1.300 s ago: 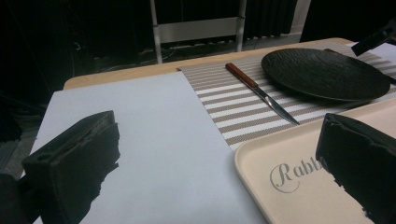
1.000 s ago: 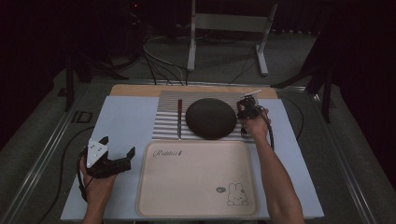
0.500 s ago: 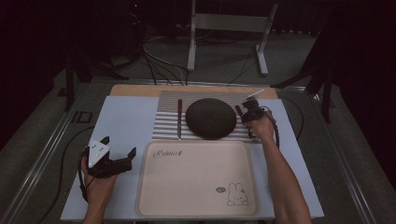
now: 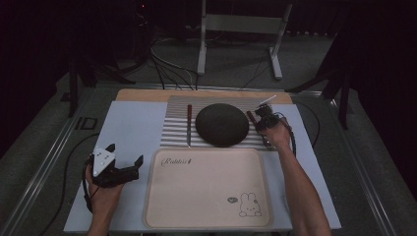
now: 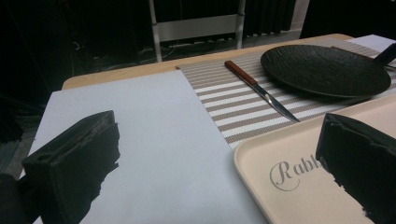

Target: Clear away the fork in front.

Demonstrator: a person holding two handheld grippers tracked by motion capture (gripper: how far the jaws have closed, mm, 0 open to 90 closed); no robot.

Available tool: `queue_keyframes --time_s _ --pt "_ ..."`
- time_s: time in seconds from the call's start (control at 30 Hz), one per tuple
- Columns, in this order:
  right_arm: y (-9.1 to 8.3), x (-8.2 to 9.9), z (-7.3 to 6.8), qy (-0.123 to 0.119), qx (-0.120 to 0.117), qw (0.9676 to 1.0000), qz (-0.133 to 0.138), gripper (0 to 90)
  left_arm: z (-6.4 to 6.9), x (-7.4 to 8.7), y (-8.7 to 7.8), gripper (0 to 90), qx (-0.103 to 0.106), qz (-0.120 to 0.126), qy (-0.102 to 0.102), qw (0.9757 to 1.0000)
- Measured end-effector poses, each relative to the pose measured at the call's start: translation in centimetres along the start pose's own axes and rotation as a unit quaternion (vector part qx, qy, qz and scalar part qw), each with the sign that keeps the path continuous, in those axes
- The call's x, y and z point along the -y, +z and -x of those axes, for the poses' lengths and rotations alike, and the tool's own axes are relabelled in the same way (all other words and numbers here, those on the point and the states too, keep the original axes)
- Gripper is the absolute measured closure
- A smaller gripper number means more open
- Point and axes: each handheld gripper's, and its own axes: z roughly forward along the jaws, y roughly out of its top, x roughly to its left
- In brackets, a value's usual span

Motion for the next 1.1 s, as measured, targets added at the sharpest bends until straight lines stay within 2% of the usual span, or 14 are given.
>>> queue_keyframes --time_s 0.13,0.27,0.3,0.33,0.37,0.5,0.53,0.57,0.8,0.87,0.9,0.97,1.1 --pt "-1.1 0.4 0.1 0.003 -0.005 0.9989 0.045 78.1 0.1 0.0 0.1 0.1 0.0 -0.003 0.002 1.0" --pt "-2.3 0.9 0.0 -0.001 -0.006 0.9956 0.094 78.1 0.1 0.0 0.1 0.1 0.0 -0.003 0.002 1.0" --pt "-2.3 0.9 0.0 -0.001 -0.006 0.9956 0.094 78.1 0.1 0.0 0.1 0.1 0.0 -0.003 0.002 1.0" --pt "-2.6 1.1 0.0 -0.002 -0.008 0.9944 0.105 78.1 0.1 0.0 0.1 0.1 0.0 -0.003 0.003 1.0" --pt "-3.0 1.5 -0.1 -0.009 -0.004 0.9919 0.126 78.1 0.1 0.0 0.1 0.1 0.0 -0.003 0.002 1.0" --pt "-3.9 2.4 -0.4 -0.014 -0.008 0.9857 0.168 78.1 0.1 0.0 0.1 0.1 -0.001 -0.003 0.002 1.0" --pt "-4.4 2.9 -0.5 -0.019 -0.012 0.9822 0.186 78.1 0.1 0.0 0.1 0.1 -0.001 -0.004 0.002 1.0" --pt "-4.4 2.9 -0.5 -0.019 -0.012 0.9822 0.186 78.1 0.1 0.1 0.1 0.1 -0.001 -0.005 0.002 1.0" --pt "-6.1 3.9 -0.9 -0.028 -0.018 0.9721 0.232 78.1 0.4 0.0 0.3 0.1 0.003 -0.006 0.003 1.0" --pt "-6.7 4.3 -1.2 -0.034 -0.023 0.9683 0.246 78.1 0.6 -0.1 0.4 0.1 0.008 -0.004 0.0 1.0" --pt "-6.7 4.3 -1.2 -0.034 -0.023 0.9683 0.246 78.1 0.7 -0.2 0.4 0.1 0.01 -0.003 -0.003 0.9999" --pt "-7.1 4.5 -1.5 -0.036 -0.027 0.9657 0.256 78.1 0.9 -0.5 0.5 0.1 0.015 0.001 -0.008 0.9999" --pt "-7.8 4.9 -2.1 -0.037 -0.035 0.961 0.272 78.1 1.5 -1.3 0.7 0.1 0.023 0.007 -0.003 0.9997"
